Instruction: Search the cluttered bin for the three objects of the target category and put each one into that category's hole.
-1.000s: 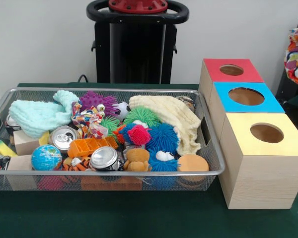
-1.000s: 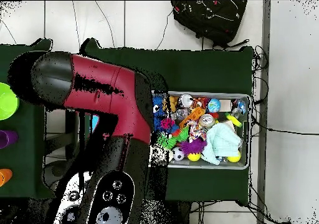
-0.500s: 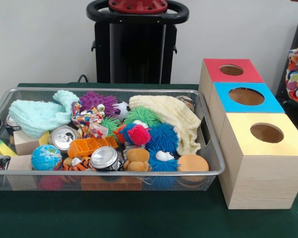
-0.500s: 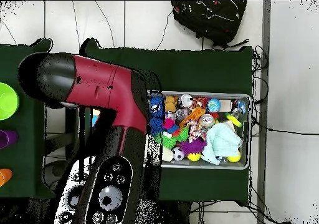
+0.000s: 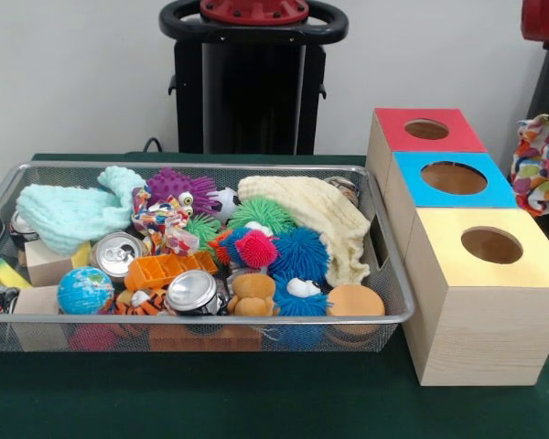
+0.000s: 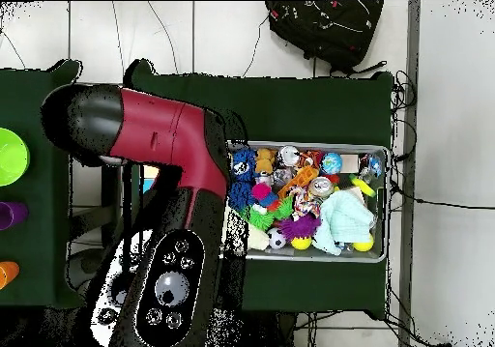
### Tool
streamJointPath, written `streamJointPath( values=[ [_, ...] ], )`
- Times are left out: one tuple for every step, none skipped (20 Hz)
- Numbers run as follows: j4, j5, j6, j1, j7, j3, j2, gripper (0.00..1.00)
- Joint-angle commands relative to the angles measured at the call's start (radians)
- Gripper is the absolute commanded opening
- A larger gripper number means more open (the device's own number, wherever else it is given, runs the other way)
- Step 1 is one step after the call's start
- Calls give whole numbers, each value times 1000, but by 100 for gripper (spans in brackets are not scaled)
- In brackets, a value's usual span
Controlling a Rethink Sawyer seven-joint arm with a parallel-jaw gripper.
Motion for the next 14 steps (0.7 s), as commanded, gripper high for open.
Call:
streamJointPath(
  values=[
    [89,-48,-55,-36,99,112,59,0],
    [86,-48,-58,-36,100,112,63,0],
    [84,-48,-60,-36,102,111,66,0],
    [83,-49,-64,-36,102,111,69,0],
    [83,-49,-67,-36,103,111,71,0],
    [82,-50,-71,-36,103,111,75,0],
    [80,-50,-76,-37,103,112,79,0],
    [78,-50,-80,-37,104,111,83,0],
    [78,-51,-83,-36,105,110,85,0],
    [76,-51,-86,-36,106,109,88,0],
    [72,-52,-88,-37,107,108,93,0],
    [69,-53,-90,-36,110,107,97,0],
    [68,-53,-90,-34,113,104,97,0],
    [65,-54,-91,-33,117,103,99,0]
  ],
)
